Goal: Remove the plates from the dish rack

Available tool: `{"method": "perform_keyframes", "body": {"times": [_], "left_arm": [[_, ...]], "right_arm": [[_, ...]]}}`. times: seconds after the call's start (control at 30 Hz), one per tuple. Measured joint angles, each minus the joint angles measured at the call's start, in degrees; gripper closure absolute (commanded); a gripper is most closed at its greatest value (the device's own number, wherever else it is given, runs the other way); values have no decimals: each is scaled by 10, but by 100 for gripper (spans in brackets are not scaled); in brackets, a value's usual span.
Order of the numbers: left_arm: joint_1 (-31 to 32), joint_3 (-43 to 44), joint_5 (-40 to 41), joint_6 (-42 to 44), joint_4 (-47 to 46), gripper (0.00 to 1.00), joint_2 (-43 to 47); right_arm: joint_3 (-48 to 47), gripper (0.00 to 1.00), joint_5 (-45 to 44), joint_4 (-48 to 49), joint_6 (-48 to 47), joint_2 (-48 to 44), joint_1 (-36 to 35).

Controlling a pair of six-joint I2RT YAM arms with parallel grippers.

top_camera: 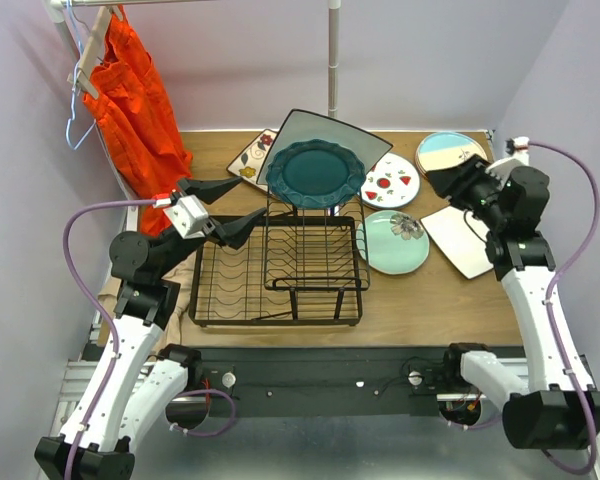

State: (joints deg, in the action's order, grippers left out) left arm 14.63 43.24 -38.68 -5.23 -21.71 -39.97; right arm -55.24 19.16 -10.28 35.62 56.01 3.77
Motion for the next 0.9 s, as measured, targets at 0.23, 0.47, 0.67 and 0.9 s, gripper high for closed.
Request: {"method": "perform_keyframes", "body": {"times": [0.23,0.47,0.67,0.9], "left_arm": [[0,0,0,0,2,21,-3],[0,0,0,0,3,21,-4],[0,0,0,1,4,21,-4],[0,0,0,1,4,21,-4]], "right_arm": [[-21,43,55,20,-102,10,-170],[-83,43,102,28,-205,38,-224],[-111,42,116,39,-271,61,-246],[-135,41,108,39,-342,111,-260]]}}
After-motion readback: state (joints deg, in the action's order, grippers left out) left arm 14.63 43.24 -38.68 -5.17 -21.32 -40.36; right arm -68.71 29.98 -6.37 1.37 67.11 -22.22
